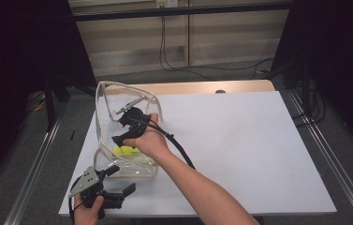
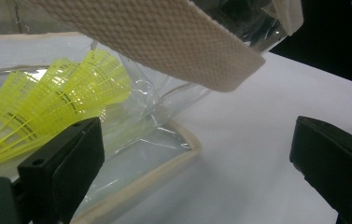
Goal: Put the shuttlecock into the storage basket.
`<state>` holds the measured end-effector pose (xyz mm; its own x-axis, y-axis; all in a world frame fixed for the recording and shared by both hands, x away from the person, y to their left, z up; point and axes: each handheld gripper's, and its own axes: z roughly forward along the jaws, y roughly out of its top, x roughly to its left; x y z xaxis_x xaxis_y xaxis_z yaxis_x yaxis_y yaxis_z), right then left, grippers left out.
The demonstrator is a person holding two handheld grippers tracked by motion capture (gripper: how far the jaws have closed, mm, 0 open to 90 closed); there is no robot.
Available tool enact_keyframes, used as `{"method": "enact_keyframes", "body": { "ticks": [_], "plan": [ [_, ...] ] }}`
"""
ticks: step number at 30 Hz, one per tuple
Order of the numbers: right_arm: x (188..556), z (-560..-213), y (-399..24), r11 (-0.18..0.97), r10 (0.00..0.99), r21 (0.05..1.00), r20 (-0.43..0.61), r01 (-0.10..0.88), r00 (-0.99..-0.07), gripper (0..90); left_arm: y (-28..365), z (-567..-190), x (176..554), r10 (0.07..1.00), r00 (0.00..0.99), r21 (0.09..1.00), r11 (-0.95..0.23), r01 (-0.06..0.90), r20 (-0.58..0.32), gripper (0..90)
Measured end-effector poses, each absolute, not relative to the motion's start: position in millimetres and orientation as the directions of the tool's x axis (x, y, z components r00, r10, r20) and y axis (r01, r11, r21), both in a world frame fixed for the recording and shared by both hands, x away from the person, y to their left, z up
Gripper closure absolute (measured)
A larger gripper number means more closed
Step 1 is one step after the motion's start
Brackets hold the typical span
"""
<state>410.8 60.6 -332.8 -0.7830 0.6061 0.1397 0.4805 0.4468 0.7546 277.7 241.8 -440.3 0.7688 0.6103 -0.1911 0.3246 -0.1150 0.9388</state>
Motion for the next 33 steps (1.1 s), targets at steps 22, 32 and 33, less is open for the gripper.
{"method": "enact_keyframes", "body": {
  "ticks": [22,32,33],
  "plan": [
    [392.2,-305.4,29.3,0.427,0.551,0.783,0.171,0.452,-0.817,12.3,241.7,-440.0,277.6,0.611,0.769,0.938,-0.121,0.325,-0.187,3.2],
    [382.1,-302.9,0.4,0.398,0.521,0.807,0.192,0.436,-0.832,9.1,240.9,-439.7,277.5,0.615,0.768,0.937,-0.128,0.324,-0.181,3.2],
    [381.4,-302.5,-3.0,0.394,0.520,0.811,0.192,0.433,-0.832,9.2,241.0,-439.8,277.6,0.616,0.767,0.937,-0.129,0.325,-0.181,3.2]
  ]
}}
